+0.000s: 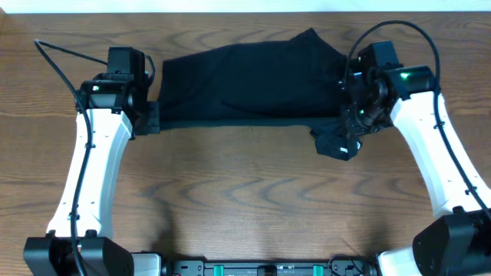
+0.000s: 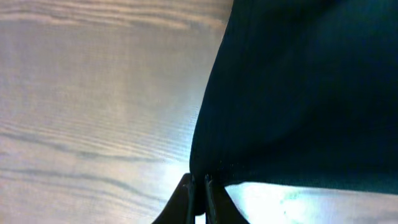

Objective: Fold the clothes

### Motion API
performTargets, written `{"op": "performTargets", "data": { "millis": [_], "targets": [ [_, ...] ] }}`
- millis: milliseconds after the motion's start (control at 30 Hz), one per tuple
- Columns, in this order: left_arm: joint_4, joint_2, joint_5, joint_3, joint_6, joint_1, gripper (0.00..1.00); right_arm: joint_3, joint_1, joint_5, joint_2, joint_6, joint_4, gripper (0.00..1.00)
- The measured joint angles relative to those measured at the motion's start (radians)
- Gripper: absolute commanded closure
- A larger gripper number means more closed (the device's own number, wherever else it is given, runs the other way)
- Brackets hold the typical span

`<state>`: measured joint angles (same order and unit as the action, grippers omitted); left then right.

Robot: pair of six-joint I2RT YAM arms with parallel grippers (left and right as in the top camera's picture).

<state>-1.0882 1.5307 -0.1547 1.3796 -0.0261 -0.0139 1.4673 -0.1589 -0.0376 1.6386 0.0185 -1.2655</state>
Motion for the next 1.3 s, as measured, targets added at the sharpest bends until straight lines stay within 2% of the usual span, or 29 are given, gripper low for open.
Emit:
{"op": "performTargets", "data": {
  "millis": [233,300,600,800,1300],
  "targets": [
    [-0.063,-0.001,0.01,0.0,0.0,0.0,0.94,0.071,0.069,-0.039,0.0,0.0,-0.197,0.99],
    [-0.064,-0.001,0.014,0.0,0.0,0.0,0.94,0.097,0.084,-0.047,-0.001,0.0,-0.201,0.99],
    [0.038,-0.001,0.046,0.0,0.0,0.0,0.94,0.092,0.085,-0.083,-0.001,0.016,0.011,0.99],
    [0.08,0.022,0.056,0.0,0.0,0.0,0.94,0.087,0.085,-0.083,0.027,0.031,0.072,0.99],
    [0.216,0.237,0.067,0.0,0.0,0.0,0.94,0.08,0.111,-0.089,0.183,0.073,0.302,0.99]
  ]
}}
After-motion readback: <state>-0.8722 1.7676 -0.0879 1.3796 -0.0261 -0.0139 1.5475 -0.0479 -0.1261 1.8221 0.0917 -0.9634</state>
